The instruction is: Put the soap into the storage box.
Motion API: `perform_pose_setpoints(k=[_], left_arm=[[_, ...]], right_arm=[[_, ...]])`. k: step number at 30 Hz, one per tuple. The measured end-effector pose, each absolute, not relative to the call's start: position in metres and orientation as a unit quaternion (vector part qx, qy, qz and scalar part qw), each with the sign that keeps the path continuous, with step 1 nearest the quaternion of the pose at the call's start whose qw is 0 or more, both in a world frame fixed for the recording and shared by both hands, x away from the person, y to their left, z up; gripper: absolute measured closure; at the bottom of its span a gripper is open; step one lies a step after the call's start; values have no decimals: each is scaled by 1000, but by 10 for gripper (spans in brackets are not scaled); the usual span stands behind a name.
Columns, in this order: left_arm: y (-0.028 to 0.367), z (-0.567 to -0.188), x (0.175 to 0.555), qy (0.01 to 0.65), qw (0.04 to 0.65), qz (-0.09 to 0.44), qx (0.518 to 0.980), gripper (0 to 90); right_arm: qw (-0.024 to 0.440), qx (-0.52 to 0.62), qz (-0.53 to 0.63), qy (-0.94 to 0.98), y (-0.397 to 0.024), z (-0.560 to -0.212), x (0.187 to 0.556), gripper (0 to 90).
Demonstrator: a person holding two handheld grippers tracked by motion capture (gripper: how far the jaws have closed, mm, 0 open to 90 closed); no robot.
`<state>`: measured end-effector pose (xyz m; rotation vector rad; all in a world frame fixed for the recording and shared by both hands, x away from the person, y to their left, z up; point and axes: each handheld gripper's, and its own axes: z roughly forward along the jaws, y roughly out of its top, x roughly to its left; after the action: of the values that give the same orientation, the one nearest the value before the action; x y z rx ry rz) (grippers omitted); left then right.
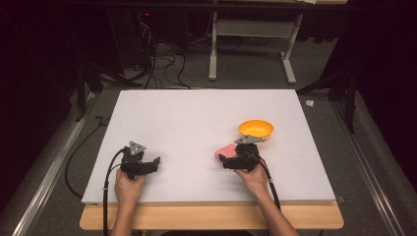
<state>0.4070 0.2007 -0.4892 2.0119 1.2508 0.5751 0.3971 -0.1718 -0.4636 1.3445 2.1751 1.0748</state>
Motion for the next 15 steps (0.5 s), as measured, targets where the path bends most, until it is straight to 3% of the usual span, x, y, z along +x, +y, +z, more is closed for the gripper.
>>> perform_pose_setpoints(k=[15], left_arm=[[201, -489, 407, 481, 344, 223, 775, 219]], right_arm=[[180, 479, 344, 787, -161, -478, 403, 121]])
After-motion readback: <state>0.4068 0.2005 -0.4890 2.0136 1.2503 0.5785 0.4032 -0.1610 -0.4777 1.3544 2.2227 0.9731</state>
